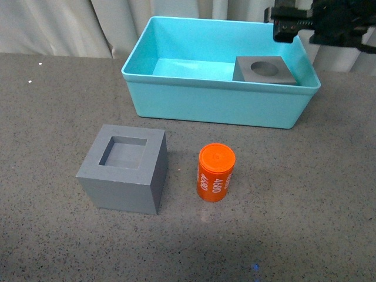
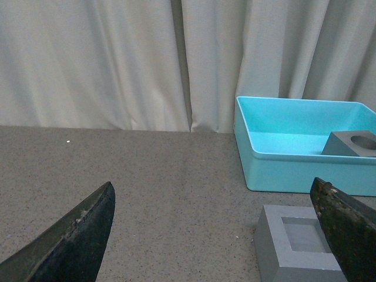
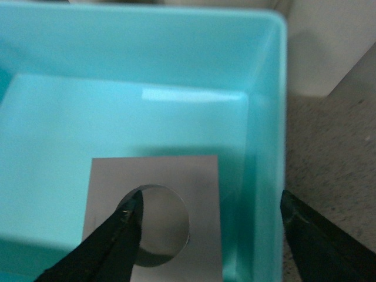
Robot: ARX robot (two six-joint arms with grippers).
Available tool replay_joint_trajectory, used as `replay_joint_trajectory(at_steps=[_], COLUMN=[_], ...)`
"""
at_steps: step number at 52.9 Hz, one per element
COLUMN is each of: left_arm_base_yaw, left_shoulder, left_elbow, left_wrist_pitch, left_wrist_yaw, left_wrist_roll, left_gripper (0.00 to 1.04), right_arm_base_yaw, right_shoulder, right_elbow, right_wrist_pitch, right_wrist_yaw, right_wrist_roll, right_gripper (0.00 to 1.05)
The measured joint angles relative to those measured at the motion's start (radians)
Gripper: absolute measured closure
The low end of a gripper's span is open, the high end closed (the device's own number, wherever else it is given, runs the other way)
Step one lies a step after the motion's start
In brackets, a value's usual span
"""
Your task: Place gray and orange parts in blue box
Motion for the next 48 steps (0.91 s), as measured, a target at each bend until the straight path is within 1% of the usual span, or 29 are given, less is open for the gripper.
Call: replay_joint_trajectory(at_steps=[3,4,7,8,9,13,19,23,26,28,30,35,36,37,38,40,45,48], left_arm_base_yaw=[0.0,0.0,0.0,0.0,0.0,0.0,0.0,0.0,0.0,0.0,0.0,0.0,-0.005,-0.018,-0.037,-0.047,-0.027,-0.011], left_shoulder=[0.0,0.0,0.0,0.0,0.0,0.0,0.0,0.0,0.0,0.0,0.0,0.0,0.008,0.029,0.088,0.22,0.385,0.53], left_elbow=[0.0,0.0,0.0,0.0,0.0,0.0,0.0,0.0,0.0,0.0,0.0,0.0,0.003,0.02,0.057,0.106,0.133,0.168], left_wrist_pitch=[0.0,0.0,0.0,0.0,0.0,0.0,0.0,0.0,0.0,0.0,0.0,0.0,-0.011,-0.06,-0.149,-0.217,-0.154,-0.05], left_wrist_yaw=[0.0,0.0,0.0,0.0,0.0,0.0,0.0,0.0,0.0,0.0,0.0,0.0,-0.018,-0.061,-0.127,-0.2,-0.201,-0.169], left_wrist_roll=[0.0,0.0,0.0,0.0,0.0,0.0,0.0,0.0,0.0,0.0,0.0,0.0,-0.012,-0.033,-0.087,-0.155,-0.214,-0.255], left_gripper=[0.07,0.07,0.07,0.07,0.07,0.07,0.07,0.07,0.07,0.07,0.07,0.07,0.07,0.07,0.07,0.07,0.07,0.07], right_arm_base_yaw=[0.001,0.0,-0.002,-0.004,-0.005,-0.013,-0.029,-0.044,-0.054,-0.055,-0.056,-0.056,-0.056,-0.056,-0.056,-0.056,-0.056,-0.056], right_shoulder=[-0.088,-0.105,-0.206,-0.241,-0.274,-0.373,-0.584,-0.711,-0.792,-0.838,-0.863,-0.869,-0.869,-0.869,-0.868,-0.869,-0.871,-0.87], right_elbow=[-0.097,-0.114,-0.216,-0.25,-0.283,-0.388,-0.637,-0.773,-0.838,-0.879,-0.906,-0.916,-0.916,-0.917,-0.917,-0.917,-0.917,-0.917], right_wrist_pitch=[0.107,0.123,0.204,0.223,0.239,0.275,0.3,0.298,0.28,0.283,0.286,0.286,0.286,0.286,0.286,0.286,0.286,0.286], right_wrist_yaw=[0.009,0.01,-0.002,-0.01,-0.018,-0.025,-0.035,-0.024,-0.021,0.015,0.046,0.051,0.052,0.052,0.052,0.052,0.052,0.051], right_wrist_roll=[-0.019,-0.024,-0.033,-0.035,-0.037,-0.048,-0.066,-0.073,-0.074,-0.089,-0.105,-0.117,-0.119,-0.12,-0.122,-0.124,-0.127,-0.129], right_gripper=[0.24,0.22,0.11,0.08,0.08,0.1,0.1,0.1,0.1,0.1,0.1,0.1,0.1,0.1,0.1,0.1,0.1,0.1])
